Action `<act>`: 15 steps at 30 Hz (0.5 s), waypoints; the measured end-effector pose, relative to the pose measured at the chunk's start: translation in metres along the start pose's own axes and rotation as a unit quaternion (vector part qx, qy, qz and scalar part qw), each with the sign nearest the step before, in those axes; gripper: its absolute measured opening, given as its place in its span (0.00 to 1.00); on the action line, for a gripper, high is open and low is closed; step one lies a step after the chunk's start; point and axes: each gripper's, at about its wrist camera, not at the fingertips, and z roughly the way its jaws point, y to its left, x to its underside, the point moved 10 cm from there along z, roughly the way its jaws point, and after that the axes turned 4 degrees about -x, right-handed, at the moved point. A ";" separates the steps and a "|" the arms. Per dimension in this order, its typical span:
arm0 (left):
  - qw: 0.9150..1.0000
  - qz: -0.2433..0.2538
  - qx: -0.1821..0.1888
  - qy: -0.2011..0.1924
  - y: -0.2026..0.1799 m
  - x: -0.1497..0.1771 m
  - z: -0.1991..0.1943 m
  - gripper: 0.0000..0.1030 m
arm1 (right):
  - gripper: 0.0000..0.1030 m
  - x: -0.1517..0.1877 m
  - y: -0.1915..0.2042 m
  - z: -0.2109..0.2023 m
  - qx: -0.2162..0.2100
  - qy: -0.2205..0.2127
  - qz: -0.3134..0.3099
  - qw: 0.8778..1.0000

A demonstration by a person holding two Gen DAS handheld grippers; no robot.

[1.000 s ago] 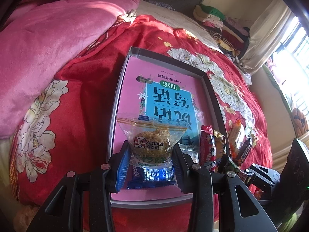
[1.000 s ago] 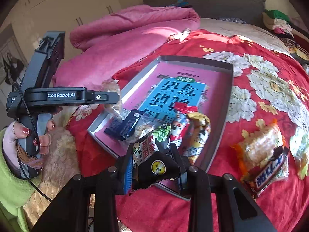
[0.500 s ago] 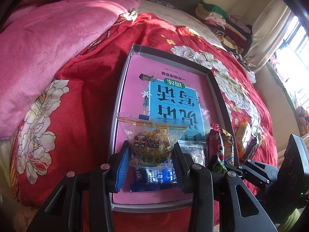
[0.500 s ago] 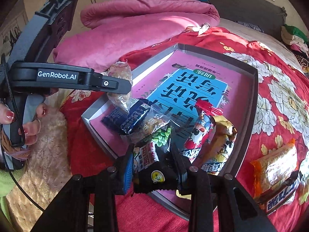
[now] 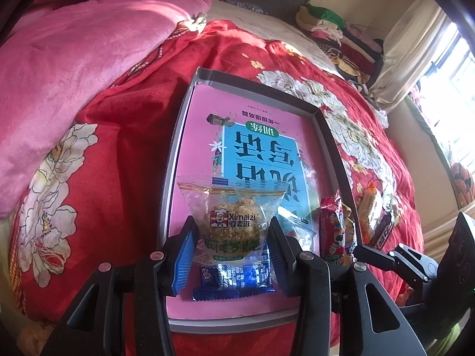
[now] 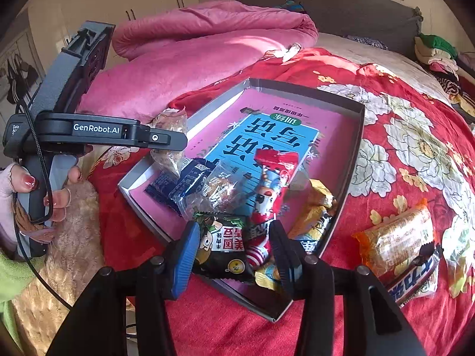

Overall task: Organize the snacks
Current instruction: 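Open the right tool onto the tray while the left tool lowers and releases the Ximaizi bag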

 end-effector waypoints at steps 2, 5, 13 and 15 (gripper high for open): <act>1.000 0.008 0.010 0.002 -0.006 0.001 0.000 0.47 | 0.48 0.000 -0.005 -0.006 0.002 -0.006 0.008 1.000; 1.000 0.025 0.013 0.000 -0.015 0.003 -0.001 0.48 | 0.48 -0.001 -0.013 -0.015 0.008 -0.015 0.022 1.000; 0.999 0.046 0.017 0.004 -0.025 0.007 0.001 0.53 | 0.52 -0.009 -0.035 -0.028 0.025 -0.039 0.056 0.997; 0.998 0.053 0.020 0.003 -0.029 0.007 0.001 0.54 | 0.54 -0.010 -0.039 -0.032 0.030 -0.046 0.060 0.997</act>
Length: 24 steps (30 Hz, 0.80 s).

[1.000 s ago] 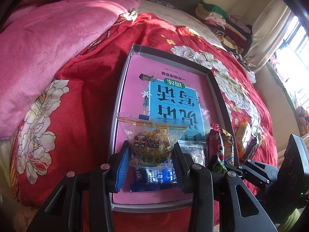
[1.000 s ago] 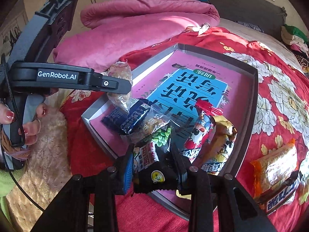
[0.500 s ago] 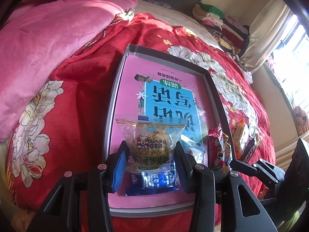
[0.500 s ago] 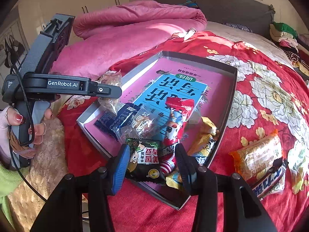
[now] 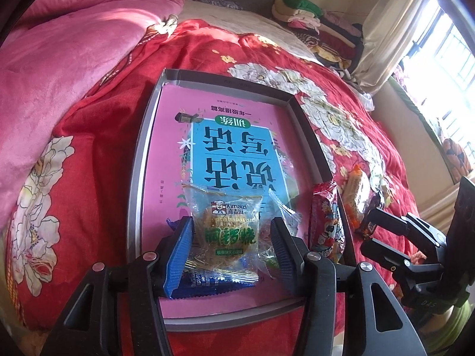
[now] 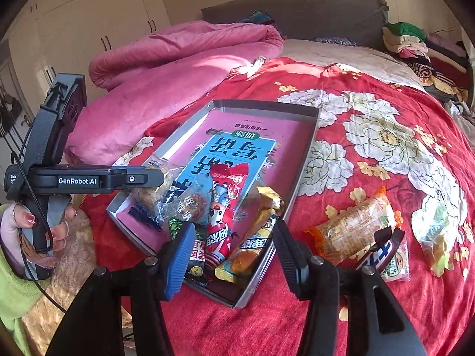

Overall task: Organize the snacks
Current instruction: 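Open the right tool onto the tray while the left tool lowers and releases the Ximaizi bag, then move both open tools back toward the remaining snacks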

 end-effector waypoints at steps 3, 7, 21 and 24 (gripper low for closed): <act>1.000 0.010 0.006 -0.005 -0.006 0.000 -0.002 0.55 | 0.55 -0.003 -0.006 -0.005 0.008 -0.009 0.007 1.000; 1.000 0.024 0.005 -0.011 -0.013 0.000 -0.004 0.58 | 0.58 -0.004 -0.013 -0.011 0.017 -0.016 0.013 1.000; 0.998 0.032 0.024 -0.056 -0.027 -0.011 -0.024 0.67 | 0.62 -0.008 -0.047 -0.041 0.046 -0.049 0.056 0.996; 0.997 0.034 0.027 -0.068 -0.031 -0.014 -0.030 0.69 | 0.62 -0.007 -0.053 -0.047 0.052 -0.055 0.062 0.995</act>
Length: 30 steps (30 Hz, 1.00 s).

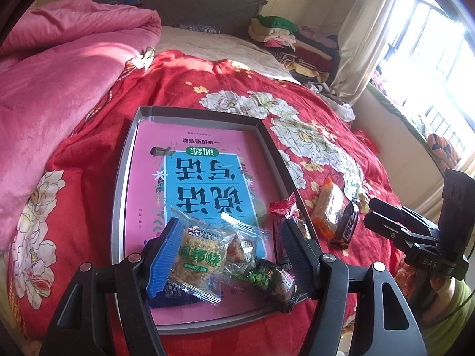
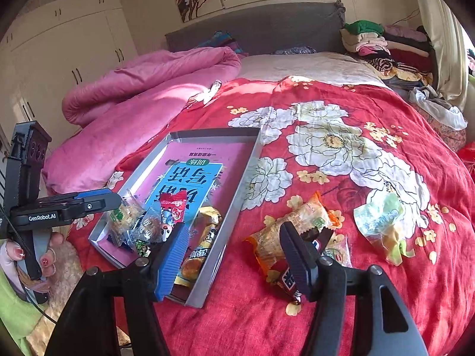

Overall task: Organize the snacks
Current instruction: 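Move both open tools back toward the remaining snacks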

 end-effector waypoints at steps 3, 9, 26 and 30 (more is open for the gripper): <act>1.000 0.000 -0.001 -0.010 -0.003 -0.003 -0.005 0.71 | 0.62 -0.003 -0.005 -0.006 0.004 -0.008 0.006 1.000; 1.000 0.005 0.001 -0.025 -0.017 -0.008 -0.016 0.73 | 0.65 -0.008 -0.016 -0.019 0.013 -0.024 0.015 1.000; 0.999 0.034 0.014 -0.029 -0.063 -0.003 -0.026 0.73 | 0.65 -0.014 -0.036 -0.041 0.024 -0.045 0.029 0.998; 0.999 0.040 0.014 -0.026 -0.072 -0.001 -0.026 0.73 | 0.65 -0.014 -0.039 -0.045 0.025 -0.048 0.029 0.998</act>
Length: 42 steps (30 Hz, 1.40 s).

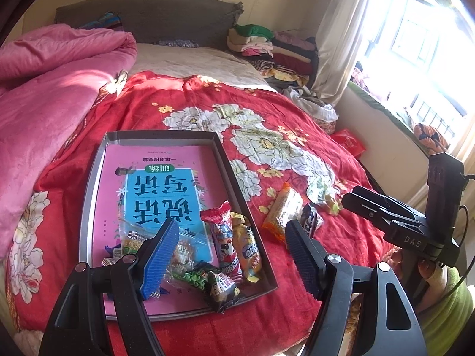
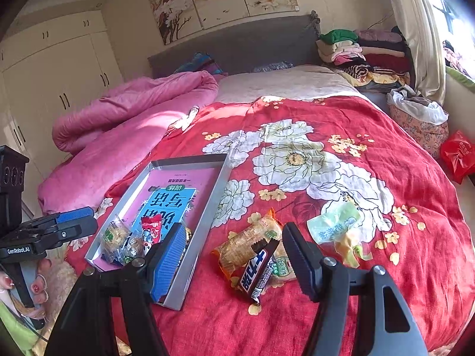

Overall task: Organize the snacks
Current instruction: 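Move both open tools back toward the remaining snacks, then grasp the orange-topped bread bag with the left tool while the right tool grasps the Snickers bar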

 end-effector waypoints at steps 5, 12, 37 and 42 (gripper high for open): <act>1.000 0.004 -0.005 0.001 -0.010 0.000 0.000 0.77 | 0.65 0.000 -0.003 -0.005 0.002 -0.002 -0.003 1.000; 1.000 0.019 -0.006 0.015 -0.027 0.007 0.007 0.78 | 0.68 0.001 -0.005 -0.009 -0.001 -0.005 -0.006 1.000; 0.996 0.052 -0.011 0.077 -0.055 0.014 0.066 0.78 | 0.69 0.053 -0.021 0.064 -0.007 0.112 -0.016 0.994; 0.993 0.082 -0.019 0.086 -0.065 0.006 0.083 0.78 | 0.51 0.061 -0.019 0.077 -0.019 0.125 -0.020 0.992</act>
